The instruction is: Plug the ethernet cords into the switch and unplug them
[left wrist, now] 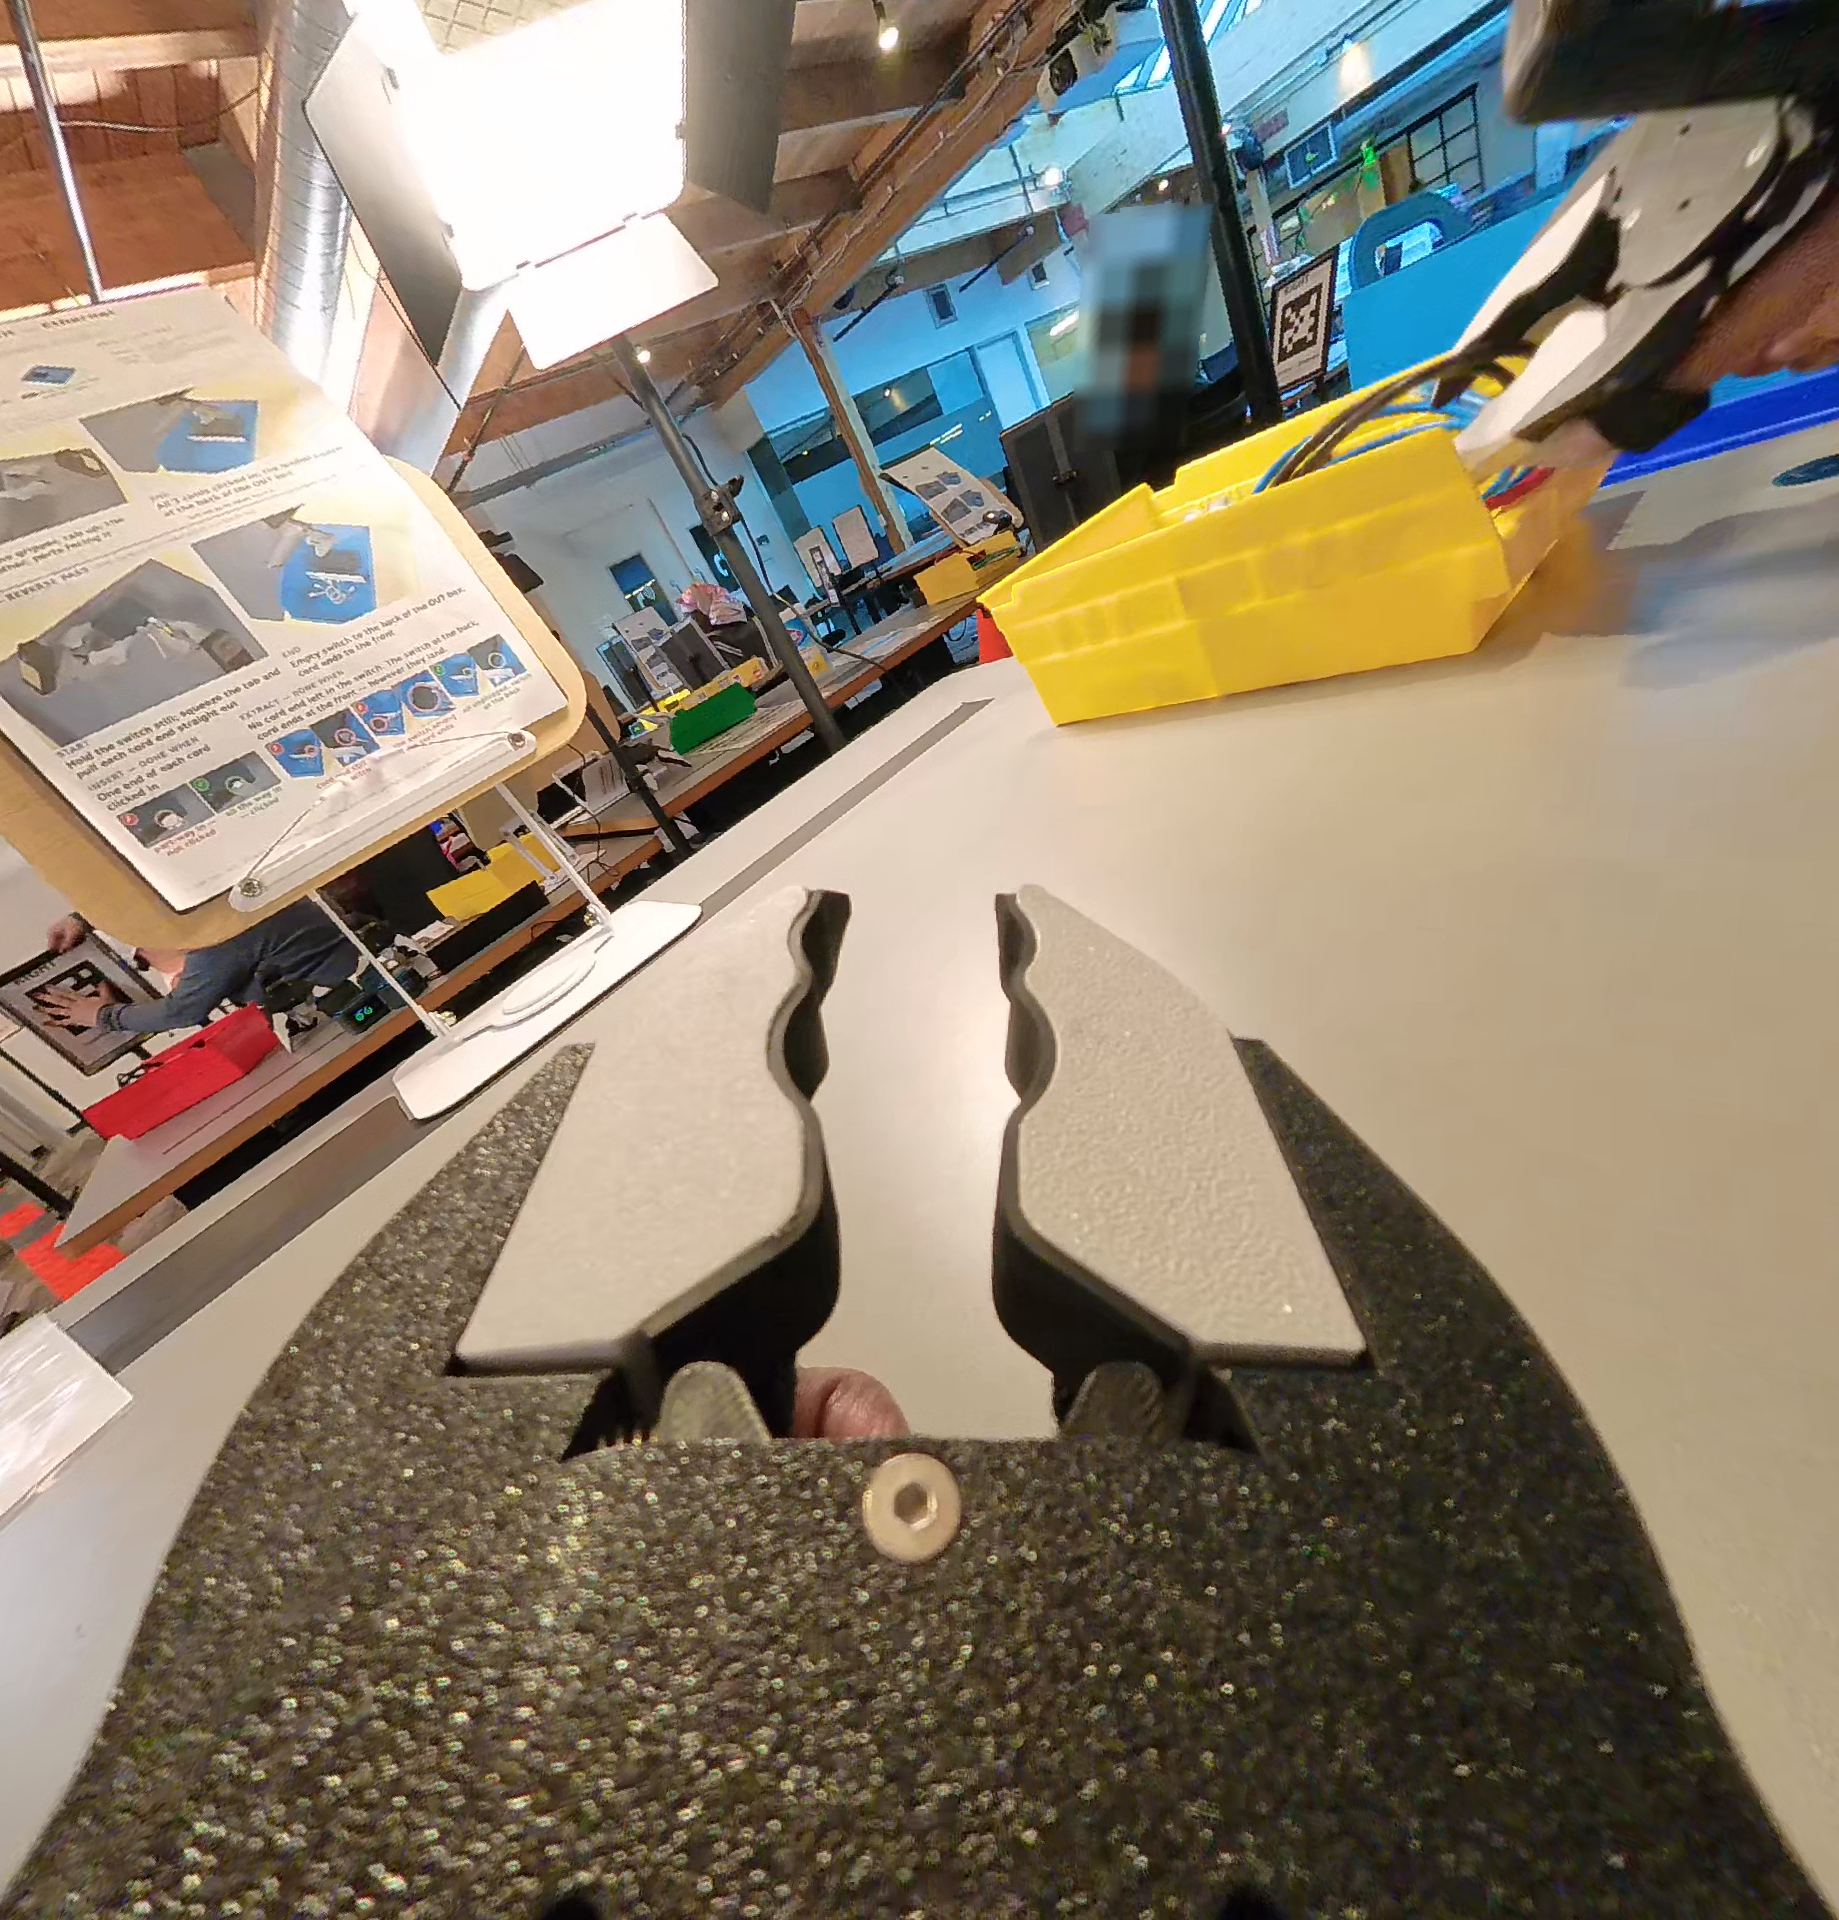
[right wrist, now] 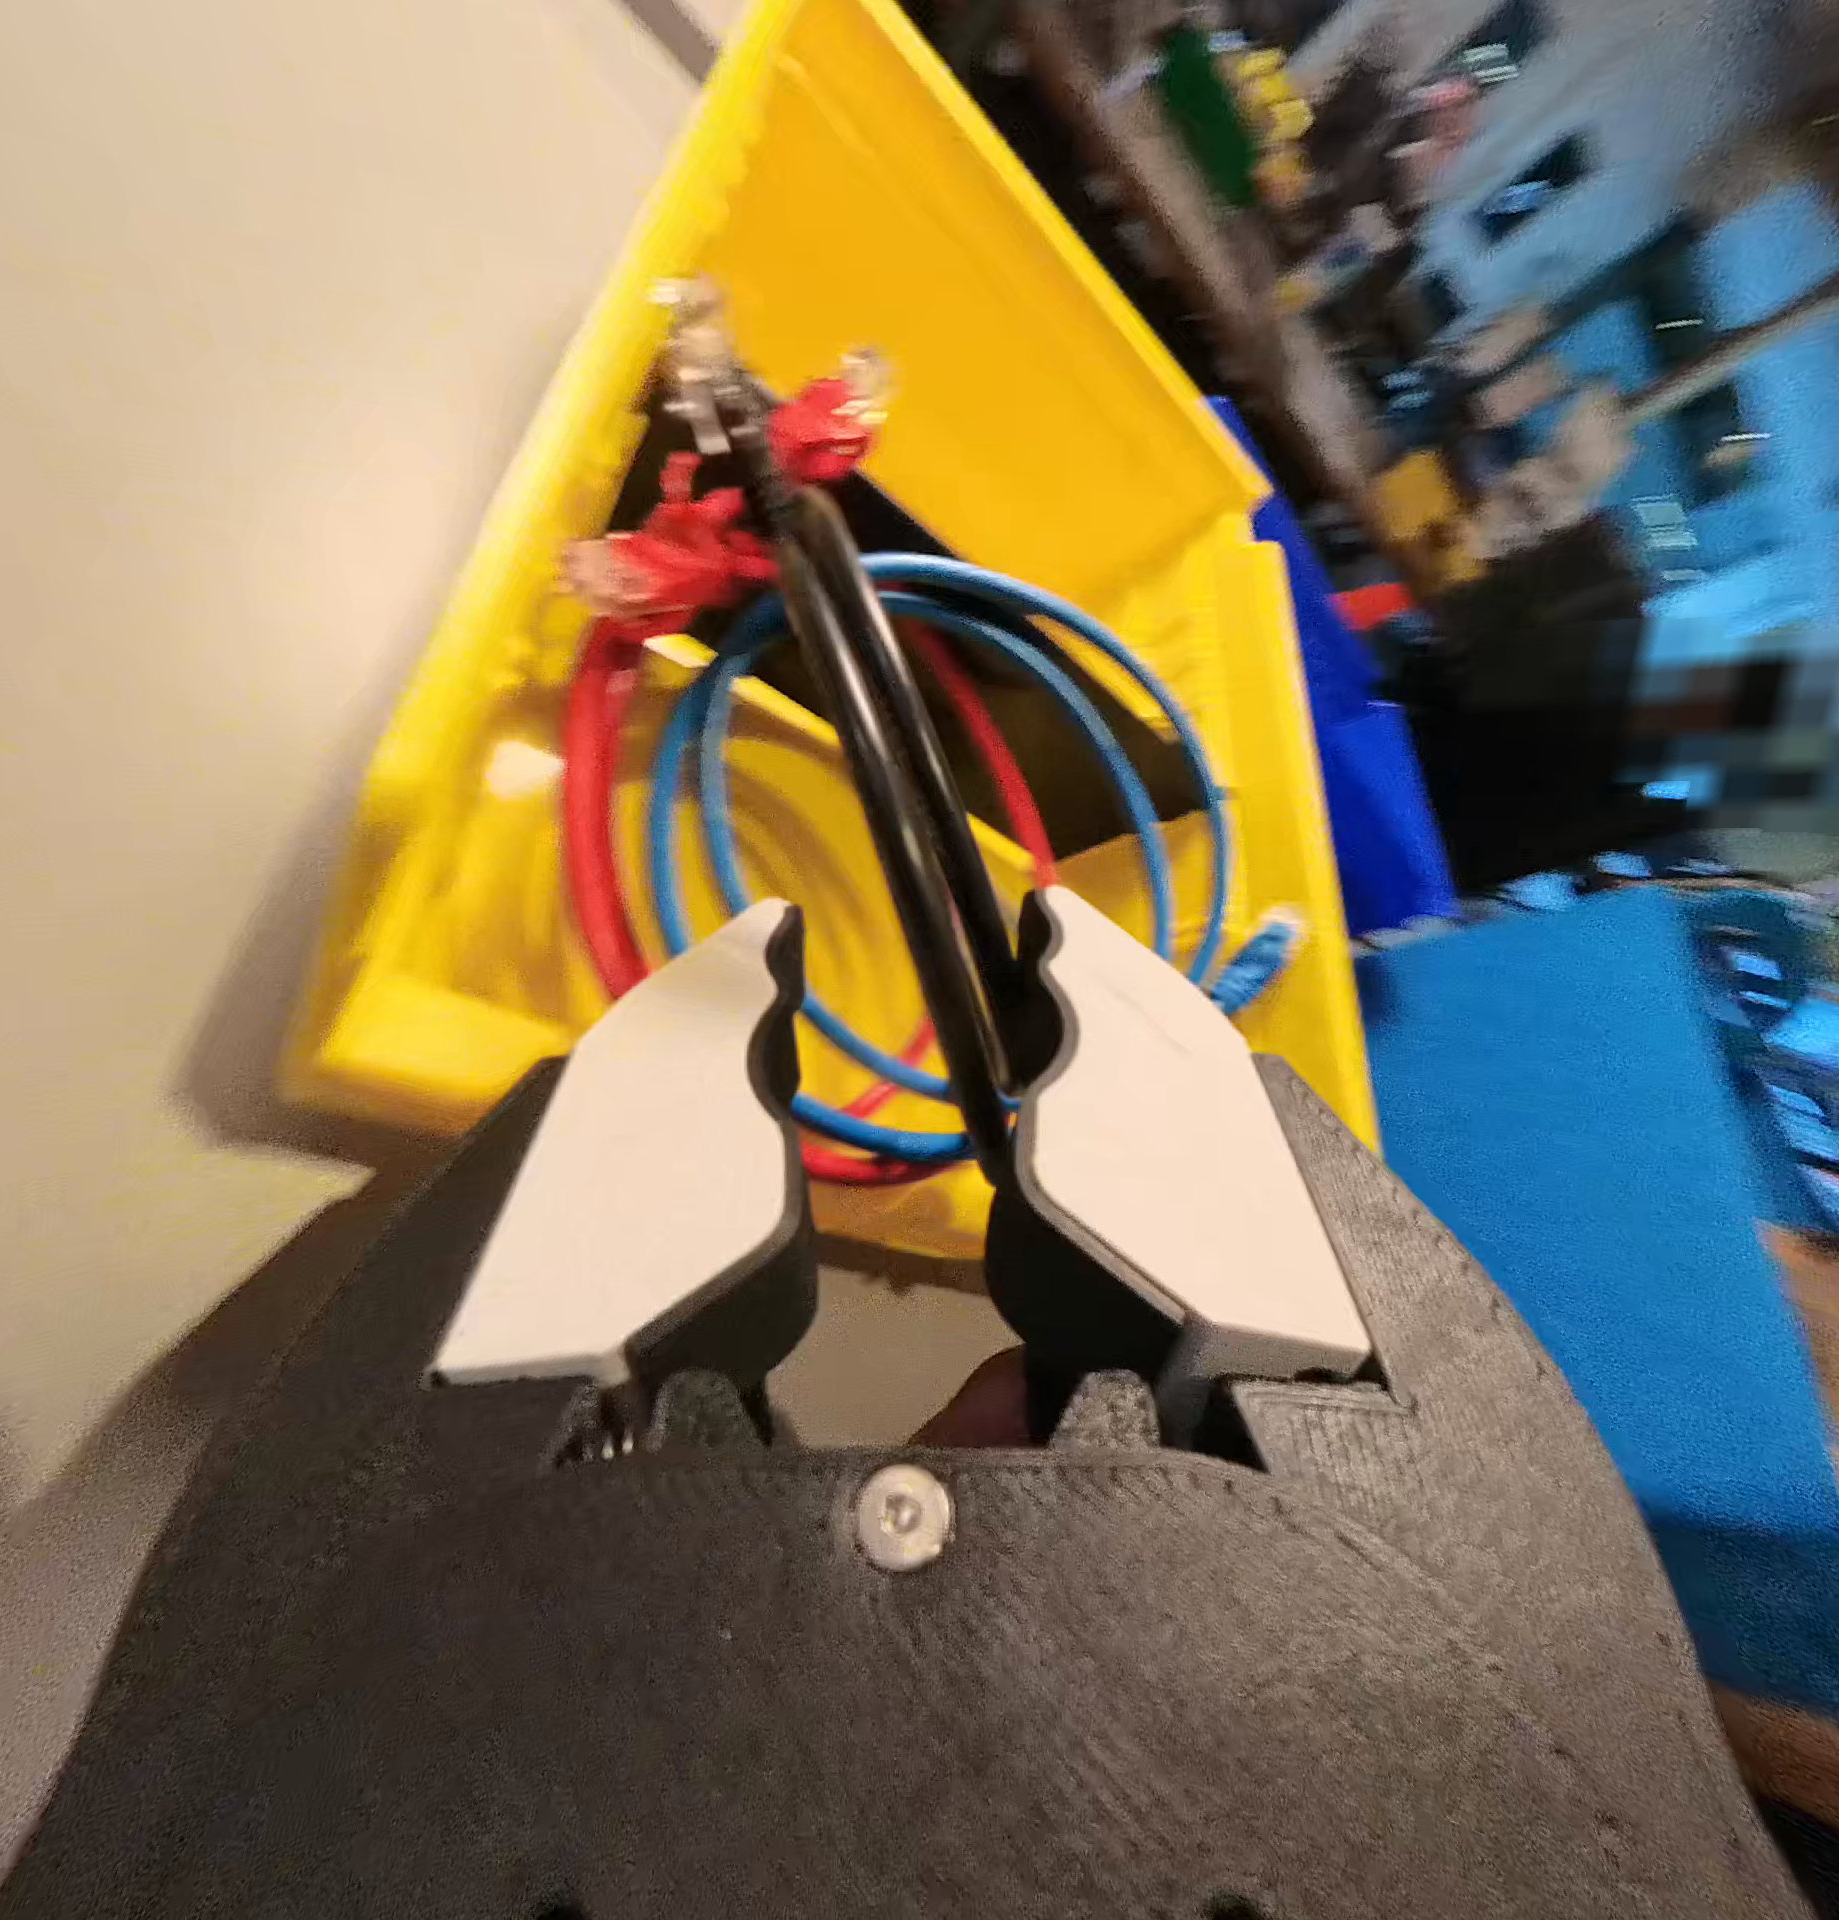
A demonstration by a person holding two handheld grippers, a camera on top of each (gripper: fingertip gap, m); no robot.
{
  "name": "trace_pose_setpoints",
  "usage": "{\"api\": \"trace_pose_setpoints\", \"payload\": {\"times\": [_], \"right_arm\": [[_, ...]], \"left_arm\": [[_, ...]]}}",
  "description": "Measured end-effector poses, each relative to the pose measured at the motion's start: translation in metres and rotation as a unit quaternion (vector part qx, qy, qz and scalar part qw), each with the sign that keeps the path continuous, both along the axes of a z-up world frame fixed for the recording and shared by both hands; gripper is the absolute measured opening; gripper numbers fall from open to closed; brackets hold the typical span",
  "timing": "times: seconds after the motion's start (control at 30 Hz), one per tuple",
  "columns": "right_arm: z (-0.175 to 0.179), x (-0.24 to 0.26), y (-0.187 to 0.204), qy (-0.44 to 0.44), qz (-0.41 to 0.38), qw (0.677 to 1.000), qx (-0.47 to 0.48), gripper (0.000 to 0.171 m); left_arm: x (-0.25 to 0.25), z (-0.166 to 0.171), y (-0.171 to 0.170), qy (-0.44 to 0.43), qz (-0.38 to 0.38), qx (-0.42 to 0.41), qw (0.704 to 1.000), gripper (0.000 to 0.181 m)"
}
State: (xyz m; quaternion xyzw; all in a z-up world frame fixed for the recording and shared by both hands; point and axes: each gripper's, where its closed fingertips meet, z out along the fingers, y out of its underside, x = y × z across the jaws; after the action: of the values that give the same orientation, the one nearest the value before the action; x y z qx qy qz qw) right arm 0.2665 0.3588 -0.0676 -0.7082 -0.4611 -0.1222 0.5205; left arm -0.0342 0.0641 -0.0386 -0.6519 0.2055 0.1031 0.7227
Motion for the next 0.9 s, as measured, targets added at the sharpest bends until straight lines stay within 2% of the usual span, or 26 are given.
{"api": "trace_pose_setpoints", "payload": {"times": [0.07, 0.13, 0.17, 0.2, 0.27, 0.47, 0.6, 0.73, 0.9], "right_arm": [[-0.010, -0.005, -0.014, 0.009, 0.046, 0.998, -0.049, 0.042], [-0.009, -0.003, -0.020, 0.013, 0.064, 0.996, -0.054, 0.044], [-0.008, -0.001, -0.024, 0.015, 0.073, 0.995, -0.063, 0.047], [-0.010, 0.000, -0.031, 0.013, 0.089, 0.993, -0.079, 0.059], [-0.007, -0.001, -0.042, 0.013, 0.121, 0.989, -0.083, 0.060], [0.005, -0.008, -0.037, 0.056, 0.137, 0.988, -0.048, 0.015], [-0.014, -0.003, -0.018, 0.040, 0.080, 0.993, -0.073, 0.008], [-0.007, -0.008, -0.028, 0.061, 0.095, 0.990, -0.089, 0.027], [0.024, -0.014, -0.046, 0.123, 0.128, 0.981, -0.078, 0.037]], "left_arm": [[0.001, -0.001, 0.000, 0.003, 0.000, -0.001, 1.000, 0.031], [0.000, -0.001, 0.000, 0.002, 0.001, 0.000, 1.000, 0.031], [0.000, 0.000, -0.001, 0.000, 0.001, 0.000, 1.000, 0.031], [0.000, 0.000, -0.001, -0.002, 0.001, 0.001, 1.000, 0.031], [-0.001, 0.000, -0.001, -0.004, 0.001, 0.001, 1.000, 0.031], [0.000, -0.002, 0.000, 0.001, 0.002, -0.003, 1.000, 0.031], [-0.001, -0.002, 0.000, 0.000, 0.002, -0.003, 1.000, 0.031], [-0.001, -0.002, 0.000, 0.000, 0.002, -0.004, 1.000, 0.031], [0.000, -0.002, -0.001, -0.001, -0.002, -0.003, 1.000, 0.031]]}}
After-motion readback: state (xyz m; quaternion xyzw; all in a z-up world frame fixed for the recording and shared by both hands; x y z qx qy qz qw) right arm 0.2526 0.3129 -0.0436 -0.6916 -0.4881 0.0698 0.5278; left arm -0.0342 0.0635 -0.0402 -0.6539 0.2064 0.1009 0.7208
